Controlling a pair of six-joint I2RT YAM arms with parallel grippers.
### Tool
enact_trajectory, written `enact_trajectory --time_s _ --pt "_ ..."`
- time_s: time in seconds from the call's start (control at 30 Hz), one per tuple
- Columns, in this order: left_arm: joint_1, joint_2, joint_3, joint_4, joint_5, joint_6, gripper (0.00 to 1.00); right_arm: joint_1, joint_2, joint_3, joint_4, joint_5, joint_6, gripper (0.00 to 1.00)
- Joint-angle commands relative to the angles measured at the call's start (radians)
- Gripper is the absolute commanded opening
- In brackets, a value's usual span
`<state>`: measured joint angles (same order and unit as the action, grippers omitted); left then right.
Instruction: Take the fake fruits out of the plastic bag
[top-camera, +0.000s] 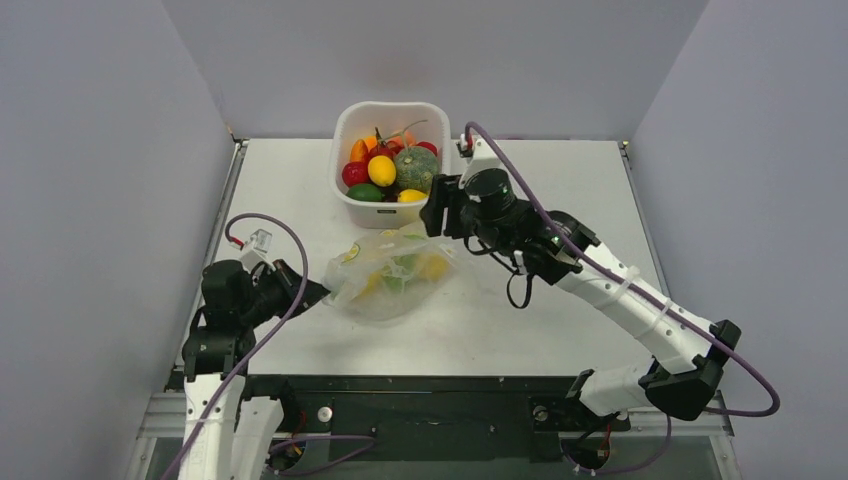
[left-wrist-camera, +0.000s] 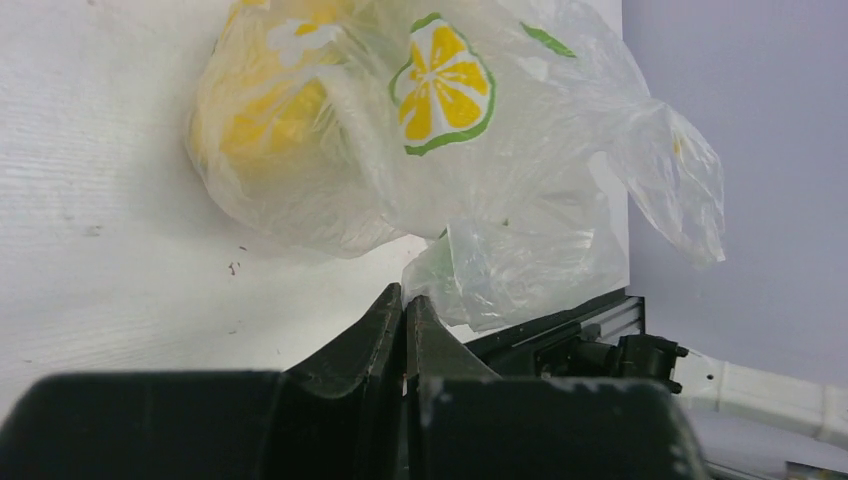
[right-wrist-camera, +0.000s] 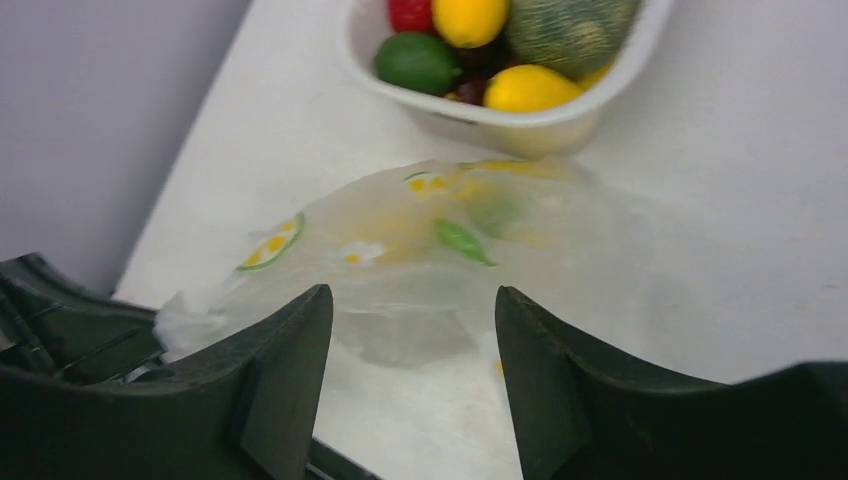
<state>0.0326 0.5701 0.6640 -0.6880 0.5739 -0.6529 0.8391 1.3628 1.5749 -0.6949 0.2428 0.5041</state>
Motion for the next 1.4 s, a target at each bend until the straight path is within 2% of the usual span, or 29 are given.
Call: enact_trajectory --time_s 0.0,0.13,0.2,0.3,0.53,0.8,1.0,1.13,1.23,1.37 --pt "-0.021 -0.013 0.105 -0.096 -0.057 0.147 0.0 0.106 -0.018 -0.097 0.169 -0.136 0.21 0.57" --pt "-0.024 -0.051 0.093 -0.05 -0.064 0.149 0.0 0.212 -0.052 -0.289 0.342 -0.143 0.384 0.58" --pt "-0.025 -0.056 0.119 -0.075 -0.094 0.16 0.0 0.228 -0.066 -0.396 0.44 -0.173 0.49 0.58" --pt "-0.039 -0.038 0.166 -0.101 -0.09 0.181 0.0 0.227 -0.072 -0.499 0.509 -0.152 0.538 0.58" --pt "-0.063 -0.03 0.228 -0.1 -0.058 0.179 0.0 0.197 -0.015 -0.535 0.614 -0.085 0.628 0.61" --pt "-0.074 -0.023 0.23 -0.074 -0.015 0.158 0.0 0.091 0.057 -0.56 0.742 -0.051 0.743 0.63" --pt "-0.084 -0.038 0.224 -0.08 -0.014 0.158 0.0 0.052 0.089 -0.541 0.739 -0.046 0.743 0.62" --pt "-0.085 -0.033 0.218 -0.074 -0.019 0.157 0.0 0.052 0.089 -0.515 0.731 -0.066 0.657 0.62" --pt "-0.085 -0.028 0.215 -0.069 -0.018 0.162 0.0 0.052 0.074 -0.45 0.597 -0.07 0.517 0.64" --pt "-0.084 -0.028 0.207 -0.062 -0.015 0.16 0.0 0.077 -0.027 -0.45 0.519 -0.023 0.457 0.65"
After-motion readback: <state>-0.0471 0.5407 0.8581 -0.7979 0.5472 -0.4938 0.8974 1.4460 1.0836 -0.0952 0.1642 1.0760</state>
